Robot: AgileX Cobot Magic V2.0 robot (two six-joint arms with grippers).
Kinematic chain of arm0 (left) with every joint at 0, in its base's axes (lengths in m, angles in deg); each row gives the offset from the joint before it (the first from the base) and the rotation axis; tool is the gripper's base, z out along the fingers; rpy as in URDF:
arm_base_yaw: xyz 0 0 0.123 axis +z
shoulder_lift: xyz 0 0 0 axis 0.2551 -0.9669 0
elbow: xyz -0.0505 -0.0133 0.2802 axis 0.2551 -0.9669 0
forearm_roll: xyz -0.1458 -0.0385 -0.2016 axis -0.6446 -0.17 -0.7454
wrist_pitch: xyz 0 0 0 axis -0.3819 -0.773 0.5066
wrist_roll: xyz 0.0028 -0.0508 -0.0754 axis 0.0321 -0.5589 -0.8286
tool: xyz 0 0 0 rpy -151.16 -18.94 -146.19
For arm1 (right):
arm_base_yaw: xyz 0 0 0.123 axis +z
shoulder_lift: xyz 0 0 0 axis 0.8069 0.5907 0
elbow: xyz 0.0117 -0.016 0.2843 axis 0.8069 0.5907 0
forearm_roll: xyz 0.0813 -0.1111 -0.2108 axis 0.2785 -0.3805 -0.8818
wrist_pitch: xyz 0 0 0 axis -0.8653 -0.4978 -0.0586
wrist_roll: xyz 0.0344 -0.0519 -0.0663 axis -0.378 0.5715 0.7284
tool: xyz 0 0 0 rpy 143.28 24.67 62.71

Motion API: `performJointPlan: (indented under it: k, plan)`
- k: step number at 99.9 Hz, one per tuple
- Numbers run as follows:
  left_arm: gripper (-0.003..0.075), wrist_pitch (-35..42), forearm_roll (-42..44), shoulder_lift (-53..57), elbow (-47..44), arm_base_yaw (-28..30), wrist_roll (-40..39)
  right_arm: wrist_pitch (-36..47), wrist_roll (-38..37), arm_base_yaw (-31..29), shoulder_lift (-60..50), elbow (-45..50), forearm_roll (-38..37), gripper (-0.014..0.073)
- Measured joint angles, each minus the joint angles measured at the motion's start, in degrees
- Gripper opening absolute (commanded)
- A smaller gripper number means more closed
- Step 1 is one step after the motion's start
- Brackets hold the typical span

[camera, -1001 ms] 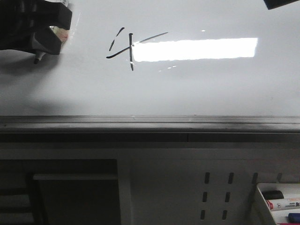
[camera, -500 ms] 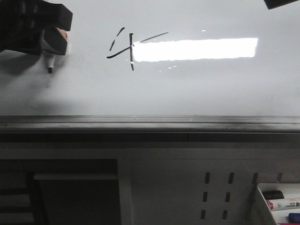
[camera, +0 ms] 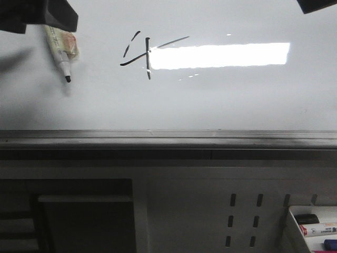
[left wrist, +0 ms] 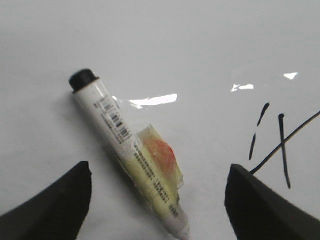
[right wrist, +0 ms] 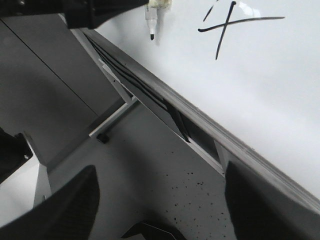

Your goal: Write number 4 on whiteboard

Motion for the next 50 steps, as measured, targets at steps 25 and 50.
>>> performJointPlan:
  k: [25,50]
  plan:
    - [0.0496,-0.68,0.21,15.15,-6.67,0.0,0.89,6.85,-0.85,0.0,-5.73,1.84,-1.46,0.0219]
    - [0.0044,-7.4,3.59,32.01,-13.57,0.0,2.12,20.35,-0.85,0.0,-18.45,9.54,-1.12,-0.0066]
